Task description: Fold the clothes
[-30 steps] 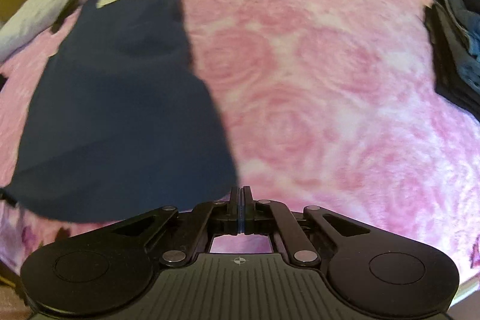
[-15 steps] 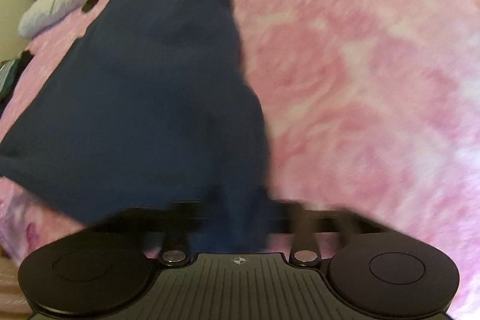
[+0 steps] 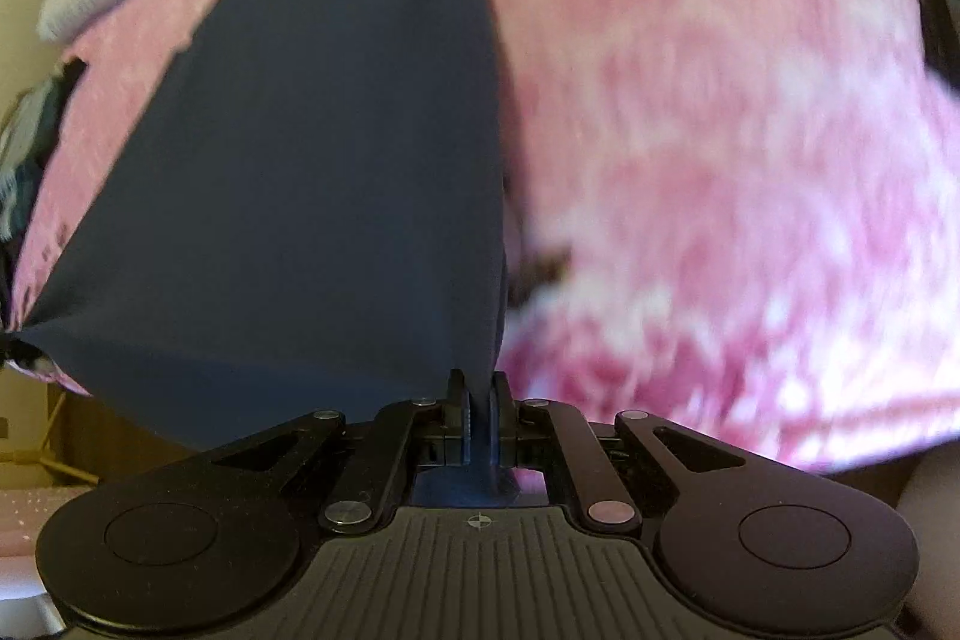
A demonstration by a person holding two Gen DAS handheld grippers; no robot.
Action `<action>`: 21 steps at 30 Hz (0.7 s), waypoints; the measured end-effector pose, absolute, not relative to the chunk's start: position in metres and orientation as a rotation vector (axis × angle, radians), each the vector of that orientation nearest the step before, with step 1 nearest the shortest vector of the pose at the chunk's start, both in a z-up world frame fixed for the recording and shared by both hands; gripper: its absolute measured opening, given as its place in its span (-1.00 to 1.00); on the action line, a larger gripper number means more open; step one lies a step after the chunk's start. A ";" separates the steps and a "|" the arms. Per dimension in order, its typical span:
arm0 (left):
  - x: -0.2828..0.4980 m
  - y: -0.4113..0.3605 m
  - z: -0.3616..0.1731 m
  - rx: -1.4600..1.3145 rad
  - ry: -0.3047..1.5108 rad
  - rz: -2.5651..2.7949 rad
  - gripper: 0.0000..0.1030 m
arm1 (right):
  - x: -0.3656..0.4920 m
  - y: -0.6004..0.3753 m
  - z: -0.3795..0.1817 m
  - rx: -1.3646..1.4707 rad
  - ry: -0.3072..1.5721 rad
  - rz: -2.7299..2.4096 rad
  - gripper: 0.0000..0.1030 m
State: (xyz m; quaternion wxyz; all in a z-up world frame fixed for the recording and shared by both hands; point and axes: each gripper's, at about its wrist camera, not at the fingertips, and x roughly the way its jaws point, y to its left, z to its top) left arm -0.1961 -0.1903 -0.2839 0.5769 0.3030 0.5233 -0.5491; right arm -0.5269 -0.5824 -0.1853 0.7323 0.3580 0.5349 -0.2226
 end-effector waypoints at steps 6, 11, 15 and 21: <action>-0.189 -0.180 -0.285 0.810 1.271 -1.218 -0.81 | -0.514 -0.583 -0.182 0.682 1.216 -0.532 -0.02; -0.173 -0.203 -0.244 0.817 1.151 -1.200 -0.72 | -0.511 -0.601 -0.154 0.618 1.110 -0.530 0.25; -0.169 -0.268 -0.225 0.824 1.023 -1.306 -0.59 | -0.503 -0.613 -0.149 0.626 1.060 -0.516 0.24; -0.173 -0.405 -0.235 0.788 0.903 -1.612 -0.40 | -0.497 -0.615 -0.155 0.639 1.052 -0.567 0.24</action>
